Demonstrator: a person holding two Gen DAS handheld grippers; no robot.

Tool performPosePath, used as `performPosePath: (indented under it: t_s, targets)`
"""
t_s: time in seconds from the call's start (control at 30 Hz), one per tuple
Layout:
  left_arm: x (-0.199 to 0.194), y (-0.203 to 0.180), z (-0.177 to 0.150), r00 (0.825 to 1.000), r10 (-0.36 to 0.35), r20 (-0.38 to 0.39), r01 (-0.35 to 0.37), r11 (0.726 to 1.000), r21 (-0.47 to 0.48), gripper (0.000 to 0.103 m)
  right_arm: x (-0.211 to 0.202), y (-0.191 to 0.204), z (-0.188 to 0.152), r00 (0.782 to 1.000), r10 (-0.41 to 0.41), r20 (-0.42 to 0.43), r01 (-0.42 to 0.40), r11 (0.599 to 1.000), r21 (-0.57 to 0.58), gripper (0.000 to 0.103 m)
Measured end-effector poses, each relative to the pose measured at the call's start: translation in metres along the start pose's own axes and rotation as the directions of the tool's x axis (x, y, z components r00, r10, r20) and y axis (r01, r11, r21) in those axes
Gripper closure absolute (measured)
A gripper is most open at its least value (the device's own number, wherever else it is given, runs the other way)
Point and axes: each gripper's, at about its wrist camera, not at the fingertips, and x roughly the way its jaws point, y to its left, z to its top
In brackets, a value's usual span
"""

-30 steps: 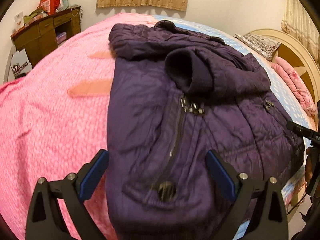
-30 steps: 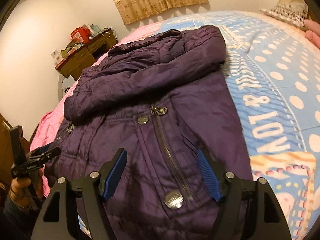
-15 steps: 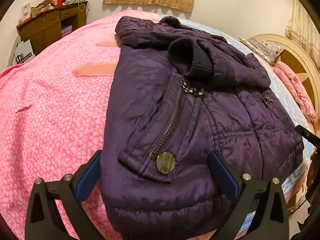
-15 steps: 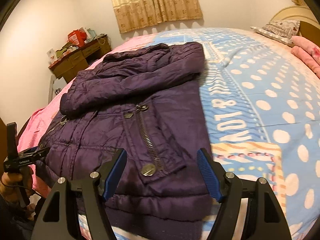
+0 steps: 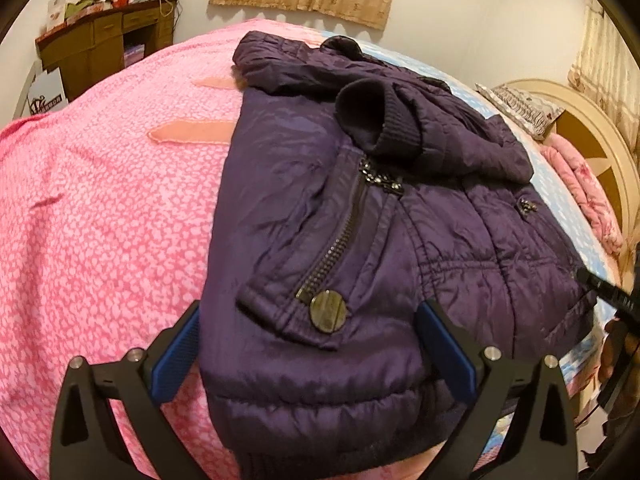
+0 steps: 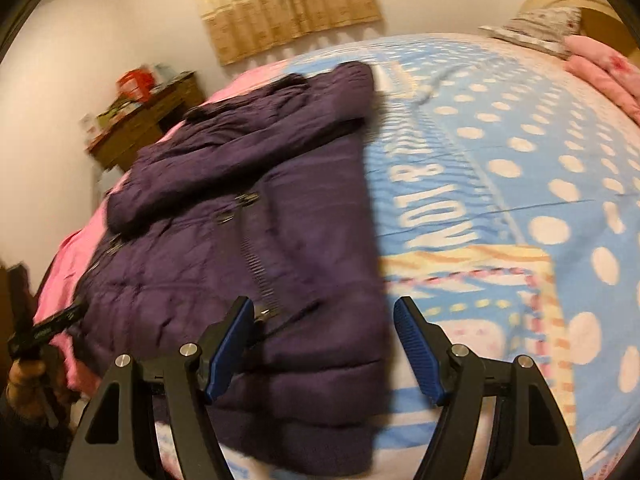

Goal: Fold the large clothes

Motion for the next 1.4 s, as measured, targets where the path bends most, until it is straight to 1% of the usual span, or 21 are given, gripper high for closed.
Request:
performPosePath:
  t_s: [0.1,0.23,0.33,0.43,0.53,0.63,0.7,0.77,0.83,0.9,0.93,0.97,1.0,1.07,1.13,1.2,1.23,1.3,1.33,1.37,1.4]
  targets:
    - [-0.001,-0.002,0.0,1.0,-0.006,0.001,0.006,1.0,0.003,0.004,0.004,0.007,-0.004,0.999,-0.039,0.006,0.039,0.998,-0.053,0.03]
    - [-0.001,-0.001,-0.003,1.0,-0.011,0.01,0.011,1.0,0.013,0.004,0.006,0.002,-0.003,1.0,-0.015,0.014,0.016,1.0,-0.014,0.03]
    - [0.0,-0.004,-0.003,1.0,0.008,0.027,-0.009,0.999,0.038,0.003,0.008,0.006,-0.004,0.999,-0.037,0.023,0.038,0.999,-0.025,0.031]
    - [0.001,-0.003,0.0,1.0,-0.006,0.03,0.006,1.0,0.018,0.004,0.011,0.013,0.002,0.997,-0.077,0.028,0.078,0.997,-0.023,0.04]
    - [-0.003,-0.003,0.001,0.999,-0.031,0.034,0.03,0.999,0.015,0.012,0.01,0.018,0.004,0.995,-0.095,0.042,0.097,0.994,-0.048,0.046]
    - [-0.005,0.001,-0.002,0.999,-0.039,0.037,0.038,0.999,0.023,0.016,0.007,0.012,0.002,0.997,-0.066,0.032,0.067,0.997,-0.034,0.047]
    - [-0.007,0.004,-0.005,0.999,-0.039,0.036,0.038,0.999,0.024,0.017,0.005,-0.001,-0.002,1.0,-0.015,0.018,0.014,1.0,0.02,0.047]
    - [-0.009,0.008,-0.006,0.999,-0.018,0.05,0.016,0.999,0.028,0.014,0.002,-0.007,-0.006,1.0,0.025,0.007,-0.025,0.999,0.048,0.047]
    - [-0.009,0.014,-0.006,0.998,0.006,0.069,-0.007,1.0,0.007,0.013,-0.002,-0.007,-0.011,0.999,0.037,0.001,-0.037,0.999,0.031,0.047]
    - [-0.008,0.017,-0.005,0.997,-0.042,0.062,0.043,0.999,-0.009,0.013,-0.004,-0.004,-0.015,0.999,0.04,0.003,-0.04,0.999,0.013,0.047]
    - [-0.009,0.015,-0.005,0.996,-0.063,0.06,0.064,0.998,-0.009,0.019,-0.005,-0.004,-0.014,0.999,0.042,0.005,-0.042,0.999,0.015,0.048]
    - [-0.009,0.014,-0.006,0.994,-0.1,0.053,0.101,0.995,-0.008,0.024,-0.006,-0.004,-0.013,0.999,0.049,0.015,-0.05,0.998,0.025,0.053]
    - [-0.011,0.01,-0.006,0.992,-0.113,0.055,0.114,0.993,-0.006,0.024,-0.008,-0.004,-0.011,0.998,0.055,0.033,-0.056,0.998,0.031,0.055]
    - [-0.013,0.008,-0.005,0.993,-0.102,0.067,0.102,0.995,0.006,0.029,-0.017,-0.001,-0.007,0.991,0.091,0.094,-0.095,0.995,0.037,0.06]
    - [-0.012,0.015,-0.005,0.993,-0.097,0.067,0.098,0.995,-0.012,0.037,-0.018,0.001,-0.007,0.989,0.099,0.112,-0.103,0.994,0.029,0.06]
    - [-0.007,0.021,-0.007,0.992,-0.108,0.064,0.11,0.993,-0.029,0.036,-0.009,-0.002,-0.009,0.994,0.076,0.081,-0.078,0.997,0.026,0.06]
    - [-0.008,0.02,-0.008,0.992,-0.104,0.073,0.106,0.994,-0.026,0.035,-0.001,-0.008,-0.012,0.996,0.069,0.056,-0.072,0.996,0.053,0.06]
    - [-0.007,0.013,-0.01,0.993,-0.094,0.075,0.094,0.996,-0.006,0.03,0.002,-0.021,-0.016,0.991,0.116,0.061,-0.122,0.986,0.112,0.06]
    - [-0.007,0.011,-0.011,0.993,-0.095,0.071,0.095,0.995,-0.002,0.03,0.001,-0.022,-0.016,0.99,0.124,0.06,-0.131,0.984,0.119,0.06]
    - [-0.008,0.011,-0.011,0.992,-0.103,0.07,0.104,0.995,-0.001,0.033,0.0,-0.021,-0.015,0.99,0.127,0.059,-0.133,0.984,0.119,0.061]
    - [-0.011,0.012,-0.01,0.988,-0.142,0.066,0.142,0.99,0.003,0.05,-0.001,-0.021,-0.015,0.987,0.149,0.062,-0.156,0.979,0.129,0.062]
